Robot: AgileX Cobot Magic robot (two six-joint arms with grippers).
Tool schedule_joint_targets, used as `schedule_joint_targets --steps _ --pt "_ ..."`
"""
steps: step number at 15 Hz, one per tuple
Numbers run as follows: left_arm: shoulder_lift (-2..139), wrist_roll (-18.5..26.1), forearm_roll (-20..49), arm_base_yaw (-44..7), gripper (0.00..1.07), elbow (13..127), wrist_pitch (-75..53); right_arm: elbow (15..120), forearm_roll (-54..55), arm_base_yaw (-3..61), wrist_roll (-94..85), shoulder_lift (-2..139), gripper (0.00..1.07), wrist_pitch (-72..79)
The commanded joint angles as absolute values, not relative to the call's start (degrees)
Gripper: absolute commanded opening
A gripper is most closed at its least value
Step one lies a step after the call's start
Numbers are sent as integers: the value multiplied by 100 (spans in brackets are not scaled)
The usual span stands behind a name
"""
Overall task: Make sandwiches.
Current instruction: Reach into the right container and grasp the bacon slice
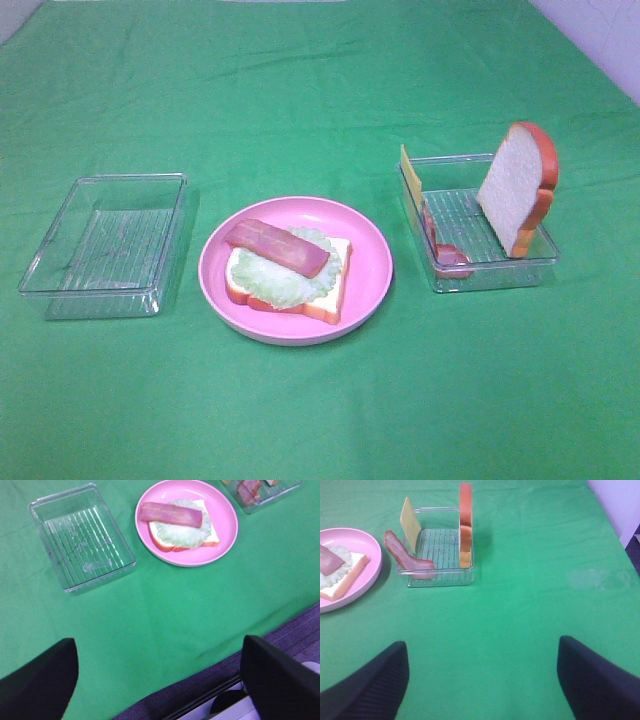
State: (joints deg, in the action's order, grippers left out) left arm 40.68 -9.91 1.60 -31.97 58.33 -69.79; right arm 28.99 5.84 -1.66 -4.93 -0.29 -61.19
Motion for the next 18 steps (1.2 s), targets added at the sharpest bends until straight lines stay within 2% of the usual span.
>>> schedule_joint_targets --steps 1,3,5,6,9,12,15,18 --pt "3432 -945 29 -3214 84 5191 -7271 2899 556 -189 -561 -74 77 -6068" --pt "2710 -682 -132 -3214 84 4452 -7271 2899 556 -189 -561 -74 77 -6068" --pt "2005 -682 -160 -3214 84 3862 -7254 2899 556 -189 -561 -74 77 -6068" --pt "1129 -602 -120 -3214 84 3346 -7173 2905 527 -189 -561 -74 77 -6056" --pt "-80 -321 -97 -3214 84 3180 -7065 3054 521 -189 -401 -40 77 -5655" --pt "-92 143 -57 -3203 84 3163 -7002 3117 636 -189 -350 384 77 -4561" --pt "-80 166 -34 -3203 83 3094 -6543 3123 871 -189 -350 1610 76 -3541" --pt "-80 138 -40 -3203 83 3094 -6526 3529 1169 -189 -619 3306 76 -3226"
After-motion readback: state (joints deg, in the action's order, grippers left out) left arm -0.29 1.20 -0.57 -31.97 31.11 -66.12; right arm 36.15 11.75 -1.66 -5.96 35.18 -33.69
